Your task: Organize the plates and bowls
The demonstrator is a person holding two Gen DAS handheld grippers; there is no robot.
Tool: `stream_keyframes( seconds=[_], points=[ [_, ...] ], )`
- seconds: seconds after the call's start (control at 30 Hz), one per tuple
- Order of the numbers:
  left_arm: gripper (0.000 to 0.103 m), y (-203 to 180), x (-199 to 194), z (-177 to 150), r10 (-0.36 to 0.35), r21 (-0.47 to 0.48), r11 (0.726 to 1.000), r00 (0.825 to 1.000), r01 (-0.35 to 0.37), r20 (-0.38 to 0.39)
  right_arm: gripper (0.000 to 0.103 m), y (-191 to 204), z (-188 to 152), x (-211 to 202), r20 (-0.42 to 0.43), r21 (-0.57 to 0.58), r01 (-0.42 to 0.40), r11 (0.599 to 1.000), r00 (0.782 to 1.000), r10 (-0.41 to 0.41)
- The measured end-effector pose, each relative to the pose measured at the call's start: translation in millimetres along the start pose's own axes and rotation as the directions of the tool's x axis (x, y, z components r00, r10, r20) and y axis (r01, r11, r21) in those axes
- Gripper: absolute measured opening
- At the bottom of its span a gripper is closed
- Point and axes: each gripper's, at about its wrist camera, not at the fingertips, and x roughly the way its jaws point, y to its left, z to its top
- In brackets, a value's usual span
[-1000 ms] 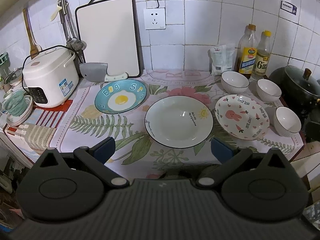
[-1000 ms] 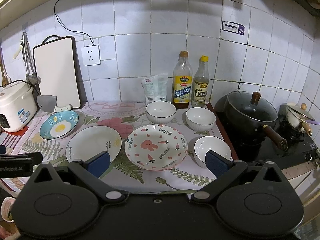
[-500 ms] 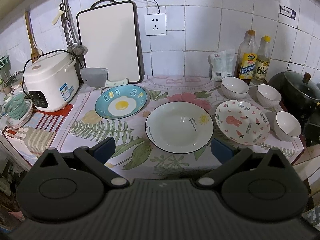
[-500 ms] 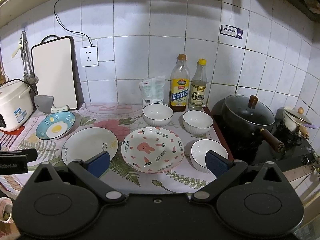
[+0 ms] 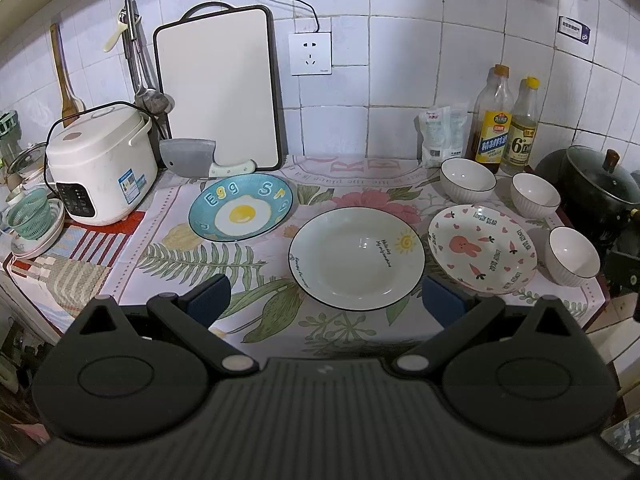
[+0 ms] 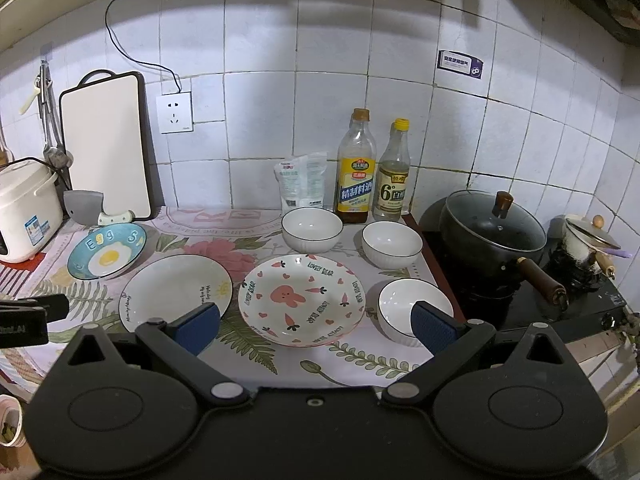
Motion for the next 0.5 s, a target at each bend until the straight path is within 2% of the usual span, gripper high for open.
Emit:
stream_keyframes(
  seconds=[0.27,0.5],
  points=[
    [0.103,-2,-1,0,-0.013,0.000,1.000,1.000,0.013,0.004,0.103,0,0,1,0.007,-0.004,-0.009,1.000,1.000,0.009],
    [0.103,1,1,10,-0.036,0.008,0.999,0.999,0.036,0.013,0.103,1,1,6,0.094,-0.036,-0.027,0.999,0.995,0.030]
  ],
)
